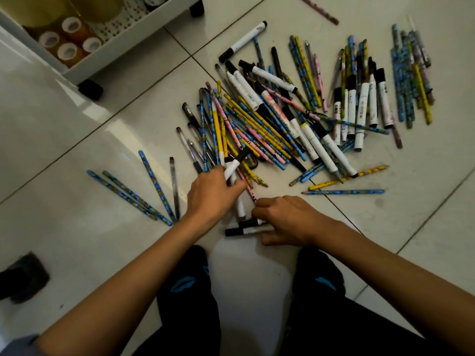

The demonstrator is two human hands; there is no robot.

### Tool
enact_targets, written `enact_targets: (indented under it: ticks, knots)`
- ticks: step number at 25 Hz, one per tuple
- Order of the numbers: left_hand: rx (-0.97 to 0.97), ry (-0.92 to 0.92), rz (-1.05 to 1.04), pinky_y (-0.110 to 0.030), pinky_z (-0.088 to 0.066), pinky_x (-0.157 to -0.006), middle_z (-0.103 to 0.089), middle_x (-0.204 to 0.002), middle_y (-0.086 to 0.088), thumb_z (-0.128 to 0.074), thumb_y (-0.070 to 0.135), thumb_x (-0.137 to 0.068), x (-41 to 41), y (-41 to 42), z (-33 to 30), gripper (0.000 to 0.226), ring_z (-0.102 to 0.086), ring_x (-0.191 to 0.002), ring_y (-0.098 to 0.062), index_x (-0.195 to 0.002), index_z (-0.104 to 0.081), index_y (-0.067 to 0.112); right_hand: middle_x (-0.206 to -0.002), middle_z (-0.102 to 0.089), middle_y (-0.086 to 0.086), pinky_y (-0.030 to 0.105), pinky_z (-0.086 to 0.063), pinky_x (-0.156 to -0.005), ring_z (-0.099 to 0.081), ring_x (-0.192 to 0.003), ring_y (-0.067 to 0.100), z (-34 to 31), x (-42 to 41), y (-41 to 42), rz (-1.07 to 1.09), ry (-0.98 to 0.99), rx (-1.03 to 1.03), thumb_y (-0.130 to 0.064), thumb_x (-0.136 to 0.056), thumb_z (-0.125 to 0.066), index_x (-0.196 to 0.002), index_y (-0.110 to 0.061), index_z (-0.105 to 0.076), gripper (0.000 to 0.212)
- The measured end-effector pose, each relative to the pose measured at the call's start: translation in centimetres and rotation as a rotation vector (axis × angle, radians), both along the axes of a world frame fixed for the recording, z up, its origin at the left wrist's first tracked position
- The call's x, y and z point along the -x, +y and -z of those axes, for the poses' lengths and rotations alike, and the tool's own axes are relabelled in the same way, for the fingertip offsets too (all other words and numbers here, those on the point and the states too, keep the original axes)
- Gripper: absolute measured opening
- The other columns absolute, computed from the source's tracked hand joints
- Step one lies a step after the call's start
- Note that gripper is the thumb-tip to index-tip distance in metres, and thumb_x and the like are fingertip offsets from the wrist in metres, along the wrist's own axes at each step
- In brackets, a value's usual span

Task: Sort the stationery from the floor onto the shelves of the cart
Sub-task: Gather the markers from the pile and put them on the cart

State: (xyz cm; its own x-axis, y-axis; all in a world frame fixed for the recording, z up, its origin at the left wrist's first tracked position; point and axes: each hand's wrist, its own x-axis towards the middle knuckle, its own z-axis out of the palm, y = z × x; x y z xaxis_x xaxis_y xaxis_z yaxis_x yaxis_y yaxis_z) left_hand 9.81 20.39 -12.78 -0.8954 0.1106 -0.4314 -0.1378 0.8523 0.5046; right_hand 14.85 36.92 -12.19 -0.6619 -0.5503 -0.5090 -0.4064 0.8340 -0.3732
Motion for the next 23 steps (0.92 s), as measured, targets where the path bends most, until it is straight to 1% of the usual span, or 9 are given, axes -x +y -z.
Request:
enact_targets:
  ticks: [3,5,7,10,13,15,18,20,23]
  knots:
    - [-0.125,-0.075,-0.102,-0.034,-0.049,-0.066,-0.064,-0.087,-0.004,-0.053,0.039,-0.087,1.4,-0.4,-1.1,0.022,-0.060,-0.078,-0.025,-0.094,-0.058,0.019,-0.098,-0.054,-0.003,0.031,-0.040,-0.061,-0.057,-0.087,0.024,-0.5,1.1,1.9,0.078,0.021,0.032,-0.046,-0.080,-0.055,-0.109,-0.025,-0.055,0.036]
    - [-0.271,-0.116,-0.202,-0.044,-0.054,-0.076,-0.067,-0.090,-0.007,-0.049,0.041,-0.084,2.6,-0.4,-1.4,0.020,-0.064,-0.082,-0.027,-0.089,-0.058,0.024,-0.088,-0.051,-0.004,0.031,-0.037,-0.060,-0.055,-0.083,0.023,-0.6,2.0,3.5,0.179,0.052,0.065,-0.046,-0.081,-0.053,-0.100,-0.021,-0.054,0.031]
    - [-0.354,-0.119,-0.279,-0.045,-0.054,-0.078,-0.066,-0.084,-0.007,-0.044,0.046,-0.076,4.2,0.3,-1.5,0.022,-0.064,-0.081,-0.028,-0.082,-0.054,0.026,-0.076,-0.050,-0.001,0.033,-0.037,-0.057,-0.052,-0.073,0.024,-0.5,3.2,4.9,0.360,0.101,0.163,-0.052,-0.077,-0.045,-0.087,-0.018,-0.051,0.036]
    - [-0.293,-0.032,-0.291,-0.035,-0.045,-0.066,-0.058,-0.075,-0.006,-0.050,0.042,-0.081,7.5,1.7,-1.6,0.027,-0.056,-0.070,-0.027,-0.088,-0.056,0.017,-0.063,-0.052,0.005,0.035,-0.036,-0.053,-0.050,-0.058,0.023,-0.5,5.9,6.2,0.695,0.214,0.335,-0.052,-0.074,-0.042,-0.083,-0.011,-0.053,0.043]
    - [-0.176,0.112,-0.258,-0.040,-0.053,-0.072,-0.065,-0.092,-0.013,-0.056,0.036,-0.089,11.7,3.0,-1.4,0.033,-0.062,-0.080,-0.031,-0.105,-0.059,0.008,-0.065,-0.052,0.001,0.032,-0.038,-0.052,-0.052,-0.058,0.018,-1.0,10.1,7.0,0.906,0.280,0.428,-0.032,-0.085,-0.061,-0.090,-0.016,-0.055,0.018]
    - [-0.144,0.149,-0.248,-0.043,-0.054,-0.076,-0.065,-0.098,-0.016,-0.059,0.037,-0.090,14.4,3.9,-1.5,0.036,-0.063,-0.086,-0.033,-0.106,-0.059,0.005,-0.068,-0.051,0.001,0.030,-0.034,-0.052,-0.051,-0.061,0.020,-1.0,13.7,7.6,0.884,0.356,0.382,-0.028,-0.088,-0.061,-0.086,-0.016,-0.052,0.015]
    - [-0.082,0.143,-0.277,-0.034,-0.043,-0.066,-0.061,-0.096,-0.013,-0.062,0.039,-0.089,17.4,5.0,-1.4,0.041,-0.058,-0.085,-0.028,-0.106,-0.058,0.002,-0.077,-0.051,0.006,0.030,-0.032,-0.057,-0.055,-0.071,0.027,-0.5,18.9,7.7,0.749,0.432,0.215,-0.028,-0.090,-0.057,-0.086,-0.009,-0.056,0.019]
    - [0.004,0.140,-0.266,-0.031,-0.037,-0.063,-0.057,-0.096,-0.011,-0.061,0.042,-0.089,18.2,5.8,-1.0,0.046,-0.051,-0.081,-0.023,-0.110,-0.056,0.002,-0.084,-0.054,0.008,0.031,-0.032,-0.059,-0.056,-0.078,0.029,-0.2,21.3,7.1,0.676,0.423,0.129,-0.029,-0.090,-0.057,-0.089,-0.010,-0.058,0.019]
    - [0.038,0.167,-0.239,-0.032,-0.040,-0.062,-0.062,-0.105,-0.013,-0.063,0.045,-0.087,19.2,6.8,0.3,0.048,-0.058,-0.086,-0.026,-0.113,-0.055,0.005,-0.096,-0.060,0.011,0.030,-0.032,-0.061,-0.059,-0.087,0.031,0.5,23.1,5.8,0.620,0.393,0.044,-0.034,-0.088,-0.061,-0.089,-0.015,-0.054,0.020]
